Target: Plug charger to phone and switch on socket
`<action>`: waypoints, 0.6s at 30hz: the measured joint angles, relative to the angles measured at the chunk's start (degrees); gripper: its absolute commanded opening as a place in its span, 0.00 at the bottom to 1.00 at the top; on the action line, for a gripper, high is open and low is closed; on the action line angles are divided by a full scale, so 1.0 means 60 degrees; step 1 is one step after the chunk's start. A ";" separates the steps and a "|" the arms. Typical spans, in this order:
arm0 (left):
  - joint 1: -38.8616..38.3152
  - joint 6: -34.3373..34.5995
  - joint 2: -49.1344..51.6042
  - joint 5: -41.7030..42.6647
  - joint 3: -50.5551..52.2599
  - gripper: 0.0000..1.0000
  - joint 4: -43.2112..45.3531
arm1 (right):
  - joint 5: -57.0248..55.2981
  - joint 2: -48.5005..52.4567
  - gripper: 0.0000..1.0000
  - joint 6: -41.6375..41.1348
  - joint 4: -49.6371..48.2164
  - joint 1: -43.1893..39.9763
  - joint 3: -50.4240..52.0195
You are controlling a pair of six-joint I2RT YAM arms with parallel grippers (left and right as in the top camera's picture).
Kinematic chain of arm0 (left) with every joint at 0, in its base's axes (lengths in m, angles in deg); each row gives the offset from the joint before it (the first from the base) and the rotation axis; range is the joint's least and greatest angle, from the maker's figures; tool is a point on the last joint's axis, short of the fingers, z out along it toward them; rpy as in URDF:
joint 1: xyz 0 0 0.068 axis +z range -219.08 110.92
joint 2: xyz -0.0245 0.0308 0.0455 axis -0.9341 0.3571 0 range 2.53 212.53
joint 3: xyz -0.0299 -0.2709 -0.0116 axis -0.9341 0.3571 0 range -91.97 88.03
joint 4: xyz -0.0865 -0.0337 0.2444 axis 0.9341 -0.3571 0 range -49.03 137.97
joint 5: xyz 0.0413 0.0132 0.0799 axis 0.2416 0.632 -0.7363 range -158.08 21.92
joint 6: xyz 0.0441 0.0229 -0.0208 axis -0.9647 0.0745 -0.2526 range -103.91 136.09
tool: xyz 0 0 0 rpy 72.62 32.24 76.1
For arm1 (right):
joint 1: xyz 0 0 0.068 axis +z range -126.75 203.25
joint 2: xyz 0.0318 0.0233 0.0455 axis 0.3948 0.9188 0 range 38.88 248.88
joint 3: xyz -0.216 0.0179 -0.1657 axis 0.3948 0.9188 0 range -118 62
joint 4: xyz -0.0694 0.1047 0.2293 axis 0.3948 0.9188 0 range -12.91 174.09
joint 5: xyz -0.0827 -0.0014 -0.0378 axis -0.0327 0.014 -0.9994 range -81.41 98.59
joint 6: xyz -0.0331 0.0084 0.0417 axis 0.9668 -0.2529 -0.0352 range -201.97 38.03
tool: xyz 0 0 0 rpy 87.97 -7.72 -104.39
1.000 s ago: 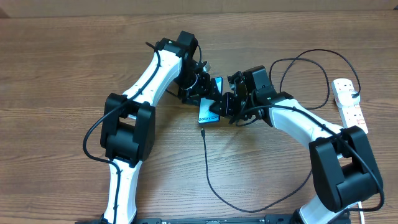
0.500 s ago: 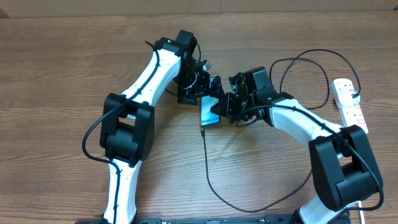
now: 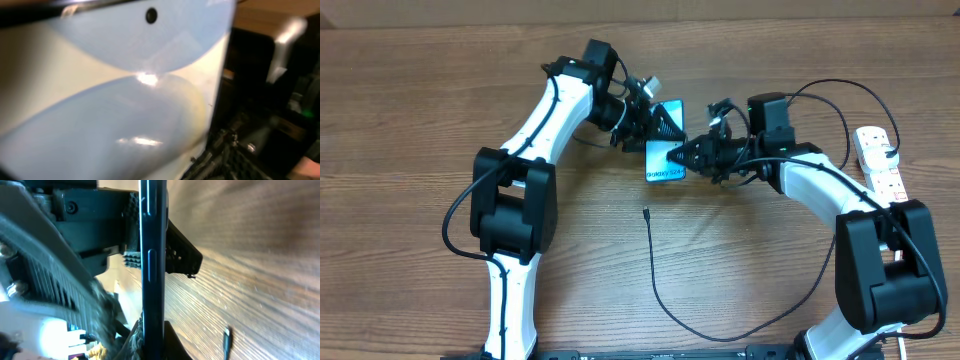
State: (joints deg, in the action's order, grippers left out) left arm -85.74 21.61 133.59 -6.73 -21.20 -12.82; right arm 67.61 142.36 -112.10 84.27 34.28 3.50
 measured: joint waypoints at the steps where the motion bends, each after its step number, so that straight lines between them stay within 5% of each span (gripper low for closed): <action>1: 0.0062 -0.0025 0.0004 0.0368 0.0000 0.61 0.0186 | 0.0069 0.0000 0.04 -0.0047 -0.0095 -0.0036 -0.0011; 9: 0.0397 -0.0284 0.0069 0.2386 0.0015 0.37 0.1209 | 0.0754 -0.0022 0.04 -0.0984 -0.1326 -0.0113 -0.0080; 18: 0.0357 -0.0280 0.0073 0.3435 0.0018 0.35 0.1271 | 0.1566 -0.0022 0.04 -0.1188 -0.1708 -0.0080 -0.0091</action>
State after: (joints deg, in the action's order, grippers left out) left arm -83.60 19.92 134.03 13.88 -21.09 -5.19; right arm 77.01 142.23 -119.22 74.02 33.80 2.95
